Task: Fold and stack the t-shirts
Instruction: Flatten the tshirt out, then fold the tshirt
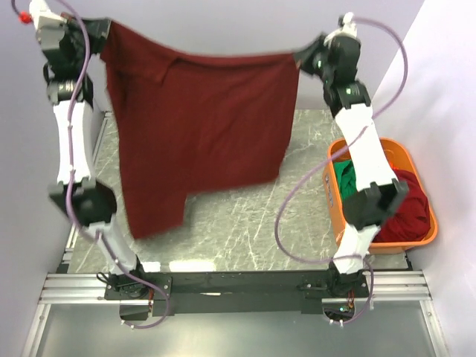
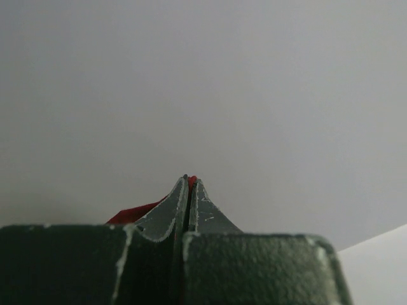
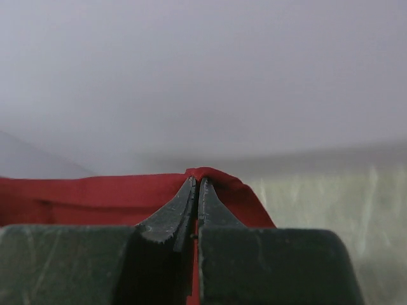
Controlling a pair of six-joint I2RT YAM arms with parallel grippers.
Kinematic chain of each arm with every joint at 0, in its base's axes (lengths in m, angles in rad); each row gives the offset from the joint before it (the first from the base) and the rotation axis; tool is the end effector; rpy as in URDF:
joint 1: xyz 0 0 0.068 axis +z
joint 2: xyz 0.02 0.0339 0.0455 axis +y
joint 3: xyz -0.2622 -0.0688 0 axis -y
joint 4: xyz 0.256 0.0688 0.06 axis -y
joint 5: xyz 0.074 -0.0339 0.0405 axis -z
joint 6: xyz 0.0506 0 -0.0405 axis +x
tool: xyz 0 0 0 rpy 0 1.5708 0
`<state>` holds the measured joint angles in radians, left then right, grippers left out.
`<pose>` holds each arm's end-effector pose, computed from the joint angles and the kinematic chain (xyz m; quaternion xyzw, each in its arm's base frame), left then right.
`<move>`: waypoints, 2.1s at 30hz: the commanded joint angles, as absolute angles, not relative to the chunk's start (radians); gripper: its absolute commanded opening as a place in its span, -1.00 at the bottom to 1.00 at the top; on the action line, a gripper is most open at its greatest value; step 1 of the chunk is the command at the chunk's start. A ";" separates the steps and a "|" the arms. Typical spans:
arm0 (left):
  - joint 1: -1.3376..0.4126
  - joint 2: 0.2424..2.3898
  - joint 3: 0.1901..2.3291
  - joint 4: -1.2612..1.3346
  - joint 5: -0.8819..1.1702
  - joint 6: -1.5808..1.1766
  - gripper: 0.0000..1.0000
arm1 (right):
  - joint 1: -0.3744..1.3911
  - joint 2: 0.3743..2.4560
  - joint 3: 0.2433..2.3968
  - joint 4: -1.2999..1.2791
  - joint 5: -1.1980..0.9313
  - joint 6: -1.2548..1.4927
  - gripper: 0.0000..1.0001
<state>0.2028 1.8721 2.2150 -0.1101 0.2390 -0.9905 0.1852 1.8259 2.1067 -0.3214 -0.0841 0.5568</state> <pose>0.4320 0.0766 0.5349 -0.2686 0.5619 -0.3672 0.6908 0.4315 0.0852 0.4908 0.1045 0.7137 0.2791 0.6339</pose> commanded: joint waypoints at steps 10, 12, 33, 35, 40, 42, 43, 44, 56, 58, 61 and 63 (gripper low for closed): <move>0.278 1.746 2.241 0.133 0.383 -1.023 -0.99 | 0.140 1.694 2.051 -0.074 -0.123 0.586 -1.00; 0.279 1.680 2.092 0.159 0.390 -1.020 -0.99 | 0.141 1.658 1.894 -0.066 -0.129 0.604 -1.00; 0.278 0.727 0.515 -0.403 -0.063 -1.063 -0.99 | 0.304 1.387 0.626 -0.002 -0.167 0.793 -1.00; 0.278 0.649 0.512 -0.461 -0.103 -1.048 -0.95 | 0.318 1.347 0.580 -0.002 -0.144 0.798 -1.00; 0.262 0.546 0.515 -0.590 -0.088 -1.069 -0.99 | 0.321 1.231 0.479 -0.035 -0.095 0.811 -1.00; 0.262 0.542 0.526 -0.621 -0.097 -1.086 -0.99 | 0.319 1.191 0.450 -0.046 -0.100 0.819 -1.00; 0.262 0.541 0.538 -0.641 -0.100 -1.091 -0.99 | 0.321 1.152 0.440 -0.060 -0.104 0.822 -1.00; 0.262 0.543 0.549 -0.655 -0.126 -1.092 -0.99 | 0.322 1.129 0.430 -0.072 -0.107 0.824 -1.00; 0.262 0.569 0.583 -0.724 -0.150 -1.132 -0.94 | 0.324 0.778 0.437 -0.336 -0.031 0.821 -1.00; 0.264 0.592 0.566 -0.701 -0.134 -1.141 -0.95 | 0.325 0.810 0.448 -0.322 -0.028 0.818 -1.00; 0.262 0.633 0.546 -0.617 -0.098 -1.149 -0.96 | 0.327 0.883 0.485 -0.267 -0.035 0.801 -1.00; 0.262 0.696 0.557 -0.565 -0.080 -1.135 -0.97 | 0.325 0.975 0.550 -0.264 -0.019 0.787 -1.00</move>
